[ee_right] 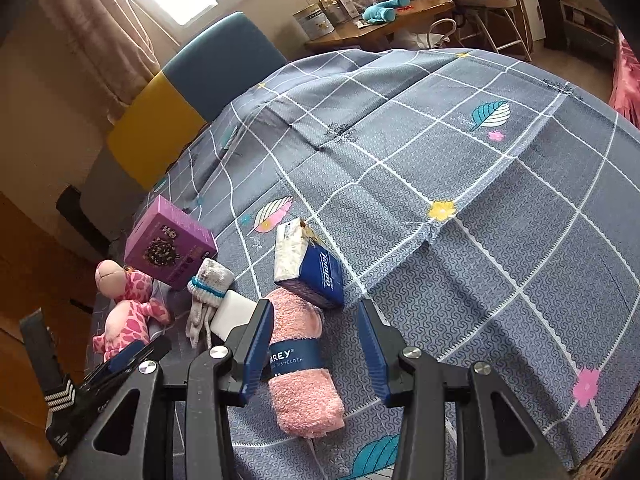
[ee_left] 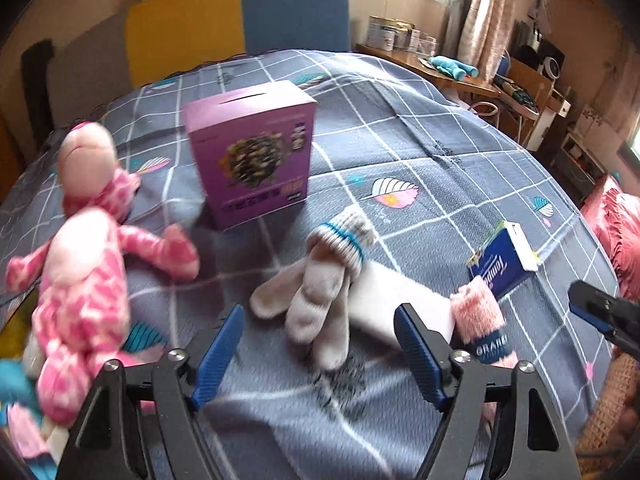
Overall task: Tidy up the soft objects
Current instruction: 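Move the left tool to the grey knit glove and grasp it, then grasp the white tissue packet with the right tool while the left tool holds the glove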
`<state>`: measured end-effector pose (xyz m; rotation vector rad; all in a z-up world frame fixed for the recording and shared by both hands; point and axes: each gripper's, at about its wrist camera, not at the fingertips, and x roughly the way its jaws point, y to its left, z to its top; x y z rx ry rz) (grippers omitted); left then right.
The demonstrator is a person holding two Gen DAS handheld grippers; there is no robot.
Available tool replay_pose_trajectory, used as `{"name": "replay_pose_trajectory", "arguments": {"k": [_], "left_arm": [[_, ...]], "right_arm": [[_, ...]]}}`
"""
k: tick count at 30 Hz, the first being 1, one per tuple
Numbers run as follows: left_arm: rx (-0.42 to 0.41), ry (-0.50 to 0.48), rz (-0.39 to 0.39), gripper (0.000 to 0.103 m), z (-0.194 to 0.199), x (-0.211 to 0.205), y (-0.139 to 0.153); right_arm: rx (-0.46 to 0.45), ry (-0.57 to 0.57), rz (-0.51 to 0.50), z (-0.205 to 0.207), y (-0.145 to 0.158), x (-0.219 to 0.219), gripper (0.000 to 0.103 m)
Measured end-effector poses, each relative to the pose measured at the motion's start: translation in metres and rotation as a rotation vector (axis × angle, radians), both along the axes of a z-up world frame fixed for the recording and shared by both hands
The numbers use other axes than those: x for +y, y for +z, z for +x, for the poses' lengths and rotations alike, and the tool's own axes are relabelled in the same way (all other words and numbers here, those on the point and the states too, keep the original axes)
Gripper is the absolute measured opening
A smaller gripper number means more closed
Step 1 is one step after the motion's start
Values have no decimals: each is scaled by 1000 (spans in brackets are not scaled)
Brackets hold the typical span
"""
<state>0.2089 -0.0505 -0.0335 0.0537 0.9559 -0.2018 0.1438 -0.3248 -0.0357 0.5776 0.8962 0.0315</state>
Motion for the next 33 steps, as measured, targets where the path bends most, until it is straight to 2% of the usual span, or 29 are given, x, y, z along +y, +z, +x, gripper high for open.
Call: {"name": "replay_pose_trajectory", "arguments": {"k": [4, 10, 12, 13, 15, 22, 29, 33], "left_arm": [[4, -30, 36, 87, 27, -15, -11], [42, -56, 44, 87, 65, -27, -33], [53, -33, 46, 85, 76, -25, -42], [75, -29, 27, 81, 82, -23, -49], [126, -34, -12, 43, 87, -20, -59], [78, 1, -71, 40, 58, -3, -43], [46, 62, -115, 40, 9, 16, -14], [23, 66, -122, 40, -17, 18, -1]], "right_arm": [[18, 10, 24, 2, -4, 0, 43], [23, 39, 22, 4, -5, 5, 43], [27, 43, 20, 5, -6, 6, 43], [29, 46, 21, 5, -7, 7, 43], [34, 50, 22, 6, -8, 8, 43], [22, 60, -3, 8, -8, 11, 43], [44, 49, -12, 8, -11, 10, 43], [57, 39, -17, 8, -12, 9, 43]]}}
